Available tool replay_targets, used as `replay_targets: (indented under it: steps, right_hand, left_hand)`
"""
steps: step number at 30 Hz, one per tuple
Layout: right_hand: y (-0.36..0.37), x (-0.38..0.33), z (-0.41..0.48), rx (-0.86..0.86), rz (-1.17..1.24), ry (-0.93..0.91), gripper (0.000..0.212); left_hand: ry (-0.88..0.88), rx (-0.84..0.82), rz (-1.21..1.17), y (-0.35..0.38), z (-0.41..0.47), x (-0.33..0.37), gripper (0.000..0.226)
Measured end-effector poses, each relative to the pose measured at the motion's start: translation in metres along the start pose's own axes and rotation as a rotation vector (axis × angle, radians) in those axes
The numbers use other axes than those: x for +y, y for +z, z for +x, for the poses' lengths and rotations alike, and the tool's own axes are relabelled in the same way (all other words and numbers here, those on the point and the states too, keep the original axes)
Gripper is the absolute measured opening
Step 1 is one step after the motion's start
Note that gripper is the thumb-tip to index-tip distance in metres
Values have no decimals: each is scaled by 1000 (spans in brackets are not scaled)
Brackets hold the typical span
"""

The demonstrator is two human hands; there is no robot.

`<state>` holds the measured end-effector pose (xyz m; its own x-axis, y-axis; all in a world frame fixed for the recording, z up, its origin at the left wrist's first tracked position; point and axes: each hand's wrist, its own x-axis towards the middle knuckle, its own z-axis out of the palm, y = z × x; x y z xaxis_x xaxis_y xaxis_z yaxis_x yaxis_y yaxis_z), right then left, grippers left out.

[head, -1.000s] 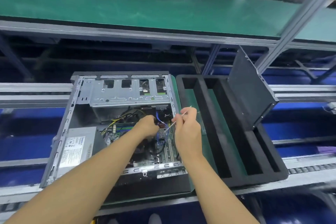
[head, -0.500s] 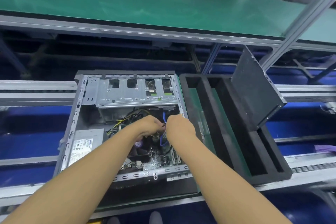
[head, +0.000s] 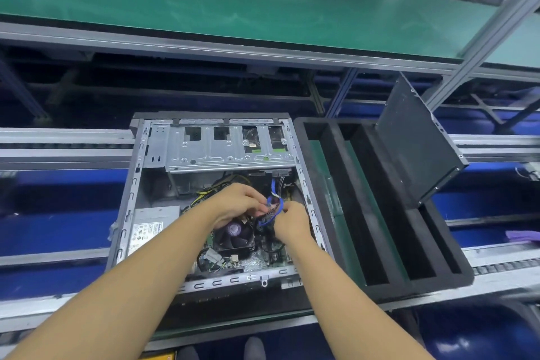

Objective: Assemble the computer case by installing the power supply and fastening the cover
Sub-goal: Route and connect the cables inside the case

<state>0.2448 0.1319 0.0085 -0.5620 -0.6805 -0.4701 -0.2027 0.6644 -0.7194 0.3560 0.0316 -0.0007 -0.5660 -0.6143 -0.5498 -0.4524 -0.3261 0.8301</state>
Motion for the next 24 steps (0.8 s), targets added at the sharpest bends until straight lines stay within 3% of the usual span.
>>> replay_targets:
  steps: [2,8,12,14,16,18,20,24]
  right_hand:
    - [-1,-1,-2,-25,161,-3,18]
    - [-11,-1,-5,-108,202,-64,23]
    - [-11,-4,-11,-122,214,-80,25]
    - [-13,-6,-12,-130,32,-76,22]
    - [-18,-10,-12,-115,-310,-91,9]
    - [-25,-16,-16,-37,-470,-108,9]
    - [-32,-23,-17,-3,-398,-139,8]
    - [-40,-25,-19,-99,4,-136,12]
  left_hand:
    - [-27,32,14,1,-1,-1,7]
    - [15,3,-50,9,-5,2,10]
    - [147,190,-98,19,-7,-4,10]
    - [203,283,-96,21,-8,-9,14]
    - [269,358,-35,18,-9,-11,15]
    - [347,349,25,17,-11,-11,13]
    - [411,333,-16,20,-13,-10,10]
    - [526,347,5,26,-16,-10,14]
